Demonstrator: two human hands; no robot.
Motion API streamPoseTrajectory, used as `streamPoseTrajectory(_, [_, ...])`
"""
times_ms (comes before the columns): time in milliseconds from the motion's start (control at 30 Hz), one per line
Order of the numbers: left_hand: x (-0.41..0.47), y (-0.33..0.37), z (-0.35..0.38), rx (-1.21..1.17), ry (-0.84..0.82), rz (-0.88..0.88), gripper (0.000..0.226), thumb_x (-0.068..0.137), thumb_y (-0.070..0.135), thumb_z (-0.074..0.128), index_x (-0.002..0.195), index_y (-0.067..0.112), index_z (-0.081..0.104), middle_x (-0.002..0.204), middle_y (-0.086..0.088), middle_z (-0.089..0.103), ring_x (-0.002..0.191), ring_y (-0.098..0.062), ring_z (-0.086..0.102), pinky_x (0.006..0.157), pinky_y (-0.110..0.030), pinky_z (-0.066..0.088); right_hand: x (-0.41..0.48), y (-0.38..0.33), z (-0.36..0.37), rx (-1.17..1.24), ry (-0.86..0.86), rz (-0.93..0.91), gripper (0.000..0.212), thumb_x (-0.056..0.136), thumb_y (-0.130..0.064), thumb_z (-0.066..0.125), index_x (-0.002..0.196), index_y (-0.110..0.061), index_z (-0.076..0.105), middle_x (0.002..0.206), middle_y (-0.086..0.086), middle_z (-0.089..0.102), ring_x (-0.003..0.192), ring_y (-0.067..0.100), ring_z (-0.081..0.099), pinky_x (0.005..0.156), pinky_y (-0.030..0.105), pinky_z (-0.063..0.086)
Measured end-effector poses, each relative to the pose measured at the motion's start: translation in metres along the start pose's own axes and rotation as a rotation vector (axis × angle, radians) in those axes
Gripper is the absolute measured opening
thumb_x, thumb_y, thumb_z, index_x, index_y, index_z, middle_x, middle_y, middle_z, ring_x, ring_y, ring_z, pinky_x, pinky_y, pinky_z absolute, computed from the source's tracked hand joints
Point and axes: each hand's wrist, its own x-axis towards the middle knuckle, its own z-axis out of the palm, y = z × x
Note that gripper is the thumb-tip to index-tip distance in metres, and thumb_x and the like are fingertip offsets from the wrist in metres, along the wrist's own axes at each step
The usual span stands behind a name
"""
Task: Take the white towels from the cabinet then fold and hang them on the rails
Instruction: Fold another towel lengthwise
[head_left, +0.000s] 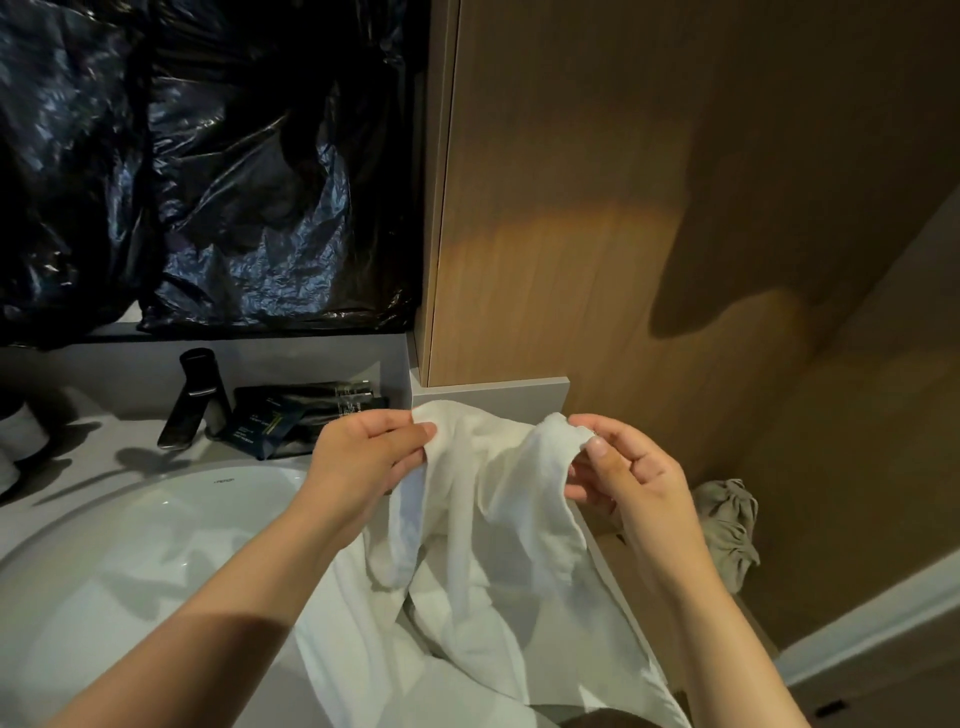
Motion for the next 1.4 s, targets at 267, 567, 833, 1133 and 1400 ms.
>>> streamPoseTrajectory(267, [-0.010, 0.024, 0.010, 0.210, 0.030, 0.326, 0.008, 0.086, 0.008, 0.068, 0.090, 0.002, 0.071, 0.054, 0.004, 0.064, 0.047, 0.000, 0.057, 0.051, -0.008, 0.045, 0.011, -0.014, 0.009, -0.160, 0.098, -0.208, 0.012, 0.085, -0.008, 0.071, 0.096, -0.012, 0.073, 0.080, 0.004, 0.074, 0.076, 0.019, 0.071, 0.070, 0.028, 0.059])
streamPoseTrajectory(567, [-0.013, -0.008, -0.009, 0.487, 0.077, 0.306, 0.013, 0.089, 0.012, 0.066, 0.076, 0.012, 0.065, 0.059, 0.001, 0.065, 0.053, -0.004, 0.062, 0.052, -0.012, 0.049, 0.016, 0.018, 0.001, -0.669, 0.107, -0.297, 0.020, 0.086, -0.044, 0.064, 0.082, -0.024, 0.063, 0.075, -0.010, 0.063, 0.067, 0.016, 0.061, 0.058, 0.039, 0.054])
streamPoseTrajectory(833, [-0.016, -0.014, -0.018, 0.520, 0.126, 0.311, 0.011, 0.090, 0.014, 0.064, 0.078, 0.014, 0.066, 0.057, 0.008, 0.065, 0.054, -0.009, 0.064, 0.054, -0.015, 0.051, 0.010, 0.017, -0.007, -0.598, -0.046, -0.174, 0.007, 0.091, -0.022, 0.065, 0.085, -0.020, 0.069, 0.078, -0.006, 0.069, 0.075, 0.015, 0.067, 0.069, 0.030, 0.058])
streamPoseTrajectory(1133, [-0.020, -0.015, -0.006, 0.426, 0.043, 0.291, 0.006, 0.089, 0.010, 0.066, 0.084, 0.006, 0.068, 0.058, -0.003, 0.066, 0.054, -0.012, 0.064, 0.053, -0.014, 0.051, 0.001, 0.005, 0.015, -0.439, -0.151, -0.214, 0.010, 0.085, -0.018, 0.073, 0.077, -0.023, 0.075, 0.074, -0.002, 0.070, 0.069, 0.019, 0.061, 0.062, 0.026, 0.048])
streamPoseTrajectory(1400, [-0.026, -0.019, 0.004, 0.355, -0.103, 0.278, 0.006, 0.088, 0.005, 0.065, 0.088, 0.003, 0.069, 0.065, -0.011, 0.068, 0.058, -0.013, 0.063, 0.056, -0.018, 0.054, 0.004, 0.005, 0.037, -0.445, -0.228, -0.247, 0.013, 0.091, -0.013, 0.066, 0.082, -0.022, 0.070, 0.067, -0.008, 0.063, 0.060, 0.006, 0.055, 0.059, 0.032, 0.048])
